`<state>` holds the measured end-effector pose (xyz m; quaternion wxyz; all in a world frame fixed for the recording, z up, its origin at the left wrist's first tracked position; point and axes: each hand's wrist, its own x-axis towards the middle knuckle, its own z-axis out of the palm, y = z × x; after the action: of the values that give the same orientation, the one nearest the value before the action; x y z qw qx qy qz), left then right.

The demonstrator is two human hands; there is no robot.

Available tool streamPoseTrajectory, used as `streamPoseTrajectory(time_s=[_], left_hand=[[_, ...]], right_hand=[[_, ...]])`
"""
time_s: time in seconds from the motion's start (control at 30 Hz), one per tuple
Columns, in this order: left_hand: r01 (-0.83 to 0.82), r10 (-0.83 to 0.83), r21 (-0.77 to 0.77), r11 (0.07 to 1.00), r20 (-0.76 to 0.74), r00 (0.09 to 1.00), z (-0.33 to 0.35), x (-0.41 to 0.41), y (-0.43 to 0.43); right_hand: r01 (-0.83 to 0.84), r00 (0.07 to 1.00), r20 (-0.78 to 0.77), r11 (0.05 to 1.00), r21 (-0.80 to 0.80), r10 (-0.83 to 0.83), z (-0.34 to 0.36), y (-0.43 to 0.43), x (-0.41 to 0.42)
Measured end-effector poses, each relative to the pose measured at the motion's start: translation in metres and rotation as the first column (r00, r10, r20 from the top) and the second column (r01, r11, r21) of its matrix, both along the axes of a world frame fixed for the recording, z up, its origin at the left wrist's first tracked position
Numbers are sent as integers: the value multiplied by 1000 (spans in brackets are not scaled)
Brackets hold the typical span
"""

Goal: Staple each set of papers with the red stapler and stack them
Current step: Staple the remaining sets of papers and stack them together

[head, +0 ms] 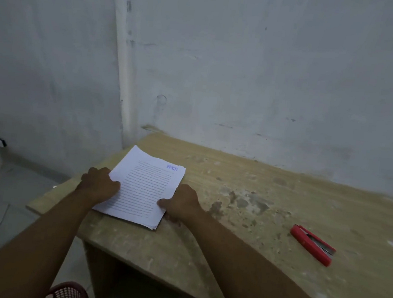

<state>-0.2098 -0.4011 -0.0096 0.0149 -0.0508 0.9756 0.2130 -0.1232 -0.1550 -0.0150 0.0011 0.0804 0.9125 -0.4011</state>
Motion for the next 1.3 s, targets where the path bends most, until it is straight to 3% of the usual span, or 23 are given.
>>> streamPoseTrajectory(time_s=[0.27,0.47,0.6,0.8,0.93,1.1,1.3], left_hand=[[54,-50,-53,997,65,997,-6,-12,-7],[42,-50,94,995,83,995,-7,-24,-8],[-19,10,99,995,96,995,-2,-26,4],[-56,43,88,995,143,989,1,-31,8],[-28,22,159,987,38,999,5,-29,12],[-17,13,148,989,31,999,4,-20,16],[79,-8,393,916,-179,984,6,-10,15]], right_hand=[[-86,995,-35,987,136,91,-6,1,-11],[-117,993,2,970,214,119,-4,-1,-10],[-117,993,30,974,195,113,-1,-1,-10],[-78,995,70,996,45,74,0,8,-9],[-69,995,72,998,-3,69,-1,11,-8],[-68,995,66,998,-16,68,1,10,-4],[-63,998,22,995,-76,65,5,15,3]])
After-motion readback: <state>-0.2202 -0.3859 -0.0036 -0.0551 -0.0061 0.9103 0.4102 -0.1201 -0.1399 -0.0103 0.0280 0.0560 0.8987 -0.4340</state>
